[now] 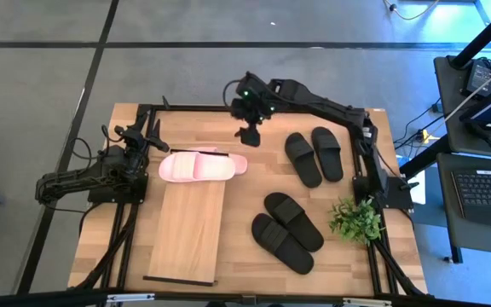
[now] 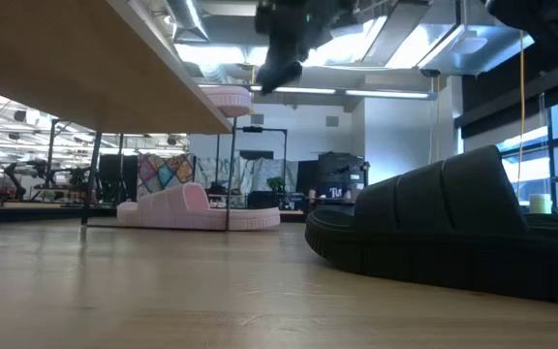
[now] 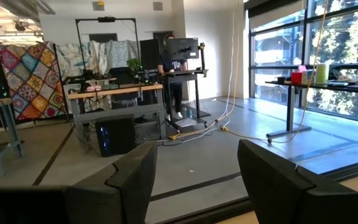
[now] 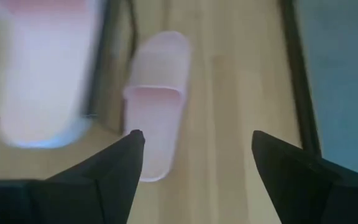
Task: Pick and place slides into the shelf
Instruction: Put the pink slipper on the shelf
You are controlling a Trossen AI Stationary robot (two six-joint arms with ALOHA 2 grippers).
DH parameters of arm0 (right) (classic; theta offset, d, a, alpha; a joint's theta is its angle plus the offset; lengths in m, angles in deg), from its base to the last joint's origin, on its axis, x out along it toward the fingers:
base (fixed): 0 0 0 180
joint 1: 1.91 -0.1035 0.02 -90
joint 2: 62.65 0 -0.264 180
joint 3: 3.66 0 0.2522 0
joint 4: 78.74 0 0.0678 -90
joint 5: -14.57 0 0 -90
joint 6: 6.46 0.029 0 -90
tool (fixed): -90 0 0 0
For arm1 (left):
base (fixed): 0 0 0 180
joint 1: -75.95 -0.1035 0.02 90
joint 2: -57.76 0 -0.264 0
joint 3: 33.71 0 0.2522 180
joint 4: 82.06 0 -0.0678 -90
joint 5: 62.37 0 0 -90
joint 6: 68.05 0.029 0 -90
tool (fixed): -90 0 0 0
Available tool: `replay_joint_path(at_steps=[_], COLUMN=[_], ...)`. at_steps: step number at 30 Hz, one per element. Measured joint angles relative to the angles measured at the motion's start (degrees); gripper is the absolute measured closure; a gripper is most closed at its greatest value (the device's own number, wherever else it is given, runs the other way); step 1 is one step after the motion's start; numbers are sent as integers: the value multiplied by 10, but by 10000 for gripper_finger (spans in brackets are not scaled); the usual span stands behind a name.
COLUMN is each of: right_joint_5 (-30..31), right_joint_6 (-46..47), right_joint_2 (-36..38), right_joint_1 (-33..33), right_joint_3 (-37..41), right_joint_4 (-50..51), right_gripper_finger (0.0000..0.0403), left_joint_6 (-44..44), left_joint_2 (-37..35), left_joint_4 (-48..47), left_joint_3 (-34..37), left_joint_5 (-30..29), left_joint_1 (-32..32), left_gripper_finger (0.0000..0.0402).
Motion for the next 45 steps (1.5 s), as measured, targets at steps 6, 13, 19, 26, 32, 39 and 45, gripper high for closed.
replay_joint_path(at_steps=[6,13,19,26,32,39,45], right_joint_5=[-6,-106,-106,-106,-106,-106,-106], right_joint_6=[3,-23,-7,-7,-7,-7,-7], right_joint_2=[0,0,0,0,0,0,0], right_joint_1=[37,55,57,57,57,57,57], right_joint_3=[105,217,269,272,272,272,272], right_joint_4=[-96,-185,-221,-227,-226,-226,-226], right_gripper_finger=[107,107,107,107,107,107,107], left_joint_6=[0,0,0,-4,-46,-65,-64], left_joint_2=[0,0,0,0,0,0,0], left_joint_4=[-15,-15,-13,38,26,-80,-138], left_joint_3=[0,0,0,0,-18,-42,-42], left_joint_5=[0,0,0,13,151,220,170], left_joint_1=[0,0,0,0,7,28,29], left_gripper_finger=[185,185,185,185,185,185,185])
